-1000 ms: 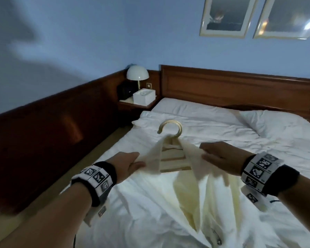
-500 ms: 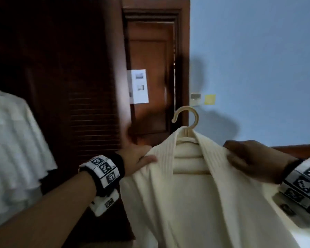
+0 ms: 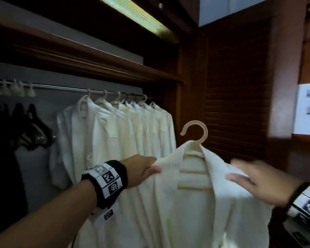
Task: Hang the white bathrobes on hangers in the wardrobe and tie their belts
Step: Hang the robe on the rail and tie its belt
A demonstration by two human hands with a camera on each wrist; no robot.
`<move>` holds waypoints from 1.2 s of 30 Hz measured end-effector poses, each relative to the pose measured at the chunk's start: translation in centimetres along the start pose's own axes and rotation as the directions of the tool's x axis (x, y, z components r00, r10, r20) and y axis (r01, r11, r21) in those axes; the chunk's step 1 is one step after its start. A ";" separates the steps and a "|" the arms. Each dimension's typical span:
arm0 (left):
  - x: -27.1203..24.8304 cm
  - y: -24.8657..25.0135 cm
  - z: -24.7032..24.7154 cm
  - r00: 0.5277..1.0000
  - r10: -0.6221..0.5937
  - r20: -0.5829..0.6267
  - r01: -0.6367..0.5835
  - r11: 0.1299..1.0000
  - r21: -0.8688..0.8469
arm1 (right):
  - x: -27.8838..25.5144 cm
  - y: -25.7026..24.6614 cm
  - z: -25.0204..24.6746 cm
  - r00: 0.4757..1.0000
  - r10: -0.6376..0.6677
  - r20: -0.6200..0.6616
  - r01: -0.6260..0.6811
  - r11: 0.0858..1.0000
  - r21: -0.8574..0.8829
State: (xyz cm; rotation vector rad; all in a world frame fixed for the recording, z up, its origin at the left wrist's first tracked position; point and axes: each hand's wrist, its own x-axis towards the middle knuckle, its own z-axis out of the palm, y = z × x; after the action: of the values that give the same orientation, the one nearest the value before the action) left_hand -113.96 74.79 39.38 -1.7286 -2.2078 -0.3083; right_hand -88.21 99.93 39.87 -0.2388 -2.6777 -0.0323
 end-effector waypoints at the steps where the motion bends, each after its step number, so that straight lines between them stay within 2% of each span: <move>1: 0.1 -1.5 -0.3 0.999 -0.033 -0.023 0.034 0.999 0.017 | 2.6 0.4 0.8 0.999 -0.028 -0.020 0.028 0.999 0.017; 5: 1.2 -6.1 -2.0 0.976 -0.197 -0.089 0.202 0.978 0.057 | 12.5 1.3 2.3 0.990 -0.136 -0.024 0.137 0.989 0.056; 9: 2.8 -10.5 -4.5 0.911 -0.395 -0.118 0.409 0.903 0.131 | 21.7 1.1 2.4 0.958 -0.277 -0.073 0.280 0.959 0.033; 12: 4.1 -14.2 -6.7 0.821 -0.544 -0.170 0.570 0.790 0.226 | 28.0 -1.1 2.0 0.921 -0.350 -0.172 0.353 0.936 -0.017; 16: 4.6 -18.2 -9.3 0.686 -0.684 -0.250 0.726 0.619 0.300 | 35.7 -5.8 2.0 0.857 -0.371 -0.356 0.338 0.929 -0.153; 20: 3.8 -22.7 -11.6 0.554 -0.785 -0.279 0.825 0.471 0.312 | 41.9 -11.2 2.7 0.829 -0.408 -0.383 0.361 0.913 -0.191; 21: 3.7 -24.0 -12.4 0.533 -0.794 -0.293 0.835 0.437 0.333 | 43.3 -12.6 2.9 0.824 -0.415 -0.386 0.363 0.910 -0.202; 25: 3.7 -28.4 -15.7 0.508 -0.808 -0.299 0.829 0.363 0.425 | 48.7 -17.8 3.7 0.856 -0.403 -0.323 0.372 0.915 -0.156; 28: 3.8 -32.0 -17.8 0.467 -0.841 -0.274 0.819 0.294 0.492 | 53.3 -22.5 4.4 0.876 -0.395 -0.277 0.383 0.919 -0.096; 31: 3.3 -36.2 -20.0 0.490 -0.827 -0.276 0.767 0.257 0.588 | 57.5 -27.1 5.8 0.875 -0.390 -0.289 0.401 0.916 -0.021; 33: 3.1 -39.3 -21.7 0.473 -0.830 -0.296 0.776 0.234 0.585 | 60.1 -29.8 6.8 0.857 -0.411 -0.311 0.423 0.905 -0.031; 35: 3.6 -41.9 -23.3 0.448 -0.833 -0.324 0.793 0.204 0.574 | 62.1 -31.8 7.8 0.875 -0.404 -0.268 0.414 0.910 -0.022; 36: 3.9 -43.2 -24.1 0.454 -0.823 -0.341 0.801 0.210 0.560 | 63.3 -32.8 8.7 0.883 -0.407 -0.235 0.409 0.912 -0.044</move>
State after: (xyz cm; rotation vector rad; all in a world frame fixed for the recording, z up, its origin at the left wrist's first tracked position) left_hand -153.88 59.08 64.28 -0.0341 -2.5822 0.3031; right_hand -153.62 78.49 60.29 0.3192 -2.4371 -0.1717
